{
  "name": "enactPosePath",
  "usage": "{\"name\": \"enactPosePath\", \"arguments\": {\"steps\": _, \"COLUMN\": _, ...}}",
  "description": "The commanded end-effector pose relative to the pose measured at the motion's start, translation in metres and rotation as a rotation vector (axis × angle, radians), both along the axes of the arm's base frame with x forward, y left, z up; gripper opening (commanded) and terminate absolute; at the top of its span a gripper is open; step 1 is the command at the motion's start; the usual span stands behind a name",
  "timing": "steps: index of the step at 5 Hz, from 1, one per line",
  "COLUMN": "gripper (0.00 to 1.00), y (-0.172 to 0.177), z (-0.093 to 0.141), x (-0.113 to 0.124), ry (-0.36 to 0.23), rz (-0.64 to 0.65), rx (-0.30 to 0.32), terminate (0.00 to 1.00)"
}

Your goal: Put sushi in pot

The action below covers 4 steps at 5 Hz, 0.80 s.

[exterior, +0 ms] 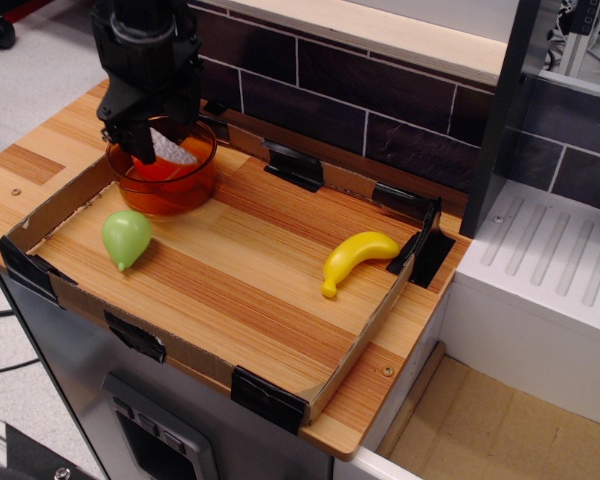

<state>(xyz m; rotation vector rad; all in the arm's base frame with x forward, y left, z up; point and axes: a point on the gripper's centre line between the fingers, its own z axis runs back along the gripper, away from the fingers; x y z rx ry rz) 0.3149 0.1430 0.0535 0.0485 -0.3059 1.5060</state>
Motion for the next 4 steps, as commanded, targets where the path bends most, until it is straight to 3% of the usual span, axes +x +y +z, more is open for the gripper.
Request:
{"name": "enactPosePath", "arguments": {"steps": 1, "gripper": 1.00, "y": 0.006, "z": 0.060, "x": 0.016, "ry": -0.096, "rz": 0.037, "rx": -0.018, "terminate": 0.00}}
{"name": "enactPosePath", "arguments": {"steps": 3, "gripper": 1.00, "y": -0.014, "z": 0.103, "x": 0.016, "ry": -0.083, "rz": -0.056, "rx": -0.085, "terminate": 0.00}}
{"name": "enactPosePath", "arguments": {"steps": 4, "gripper": 1.00, "y": -0.014, "z": 0.103, "x": 0.016, "ry": -0.083, "rz": -0.056, "rx": -0.085, "terminate": 0.00}}
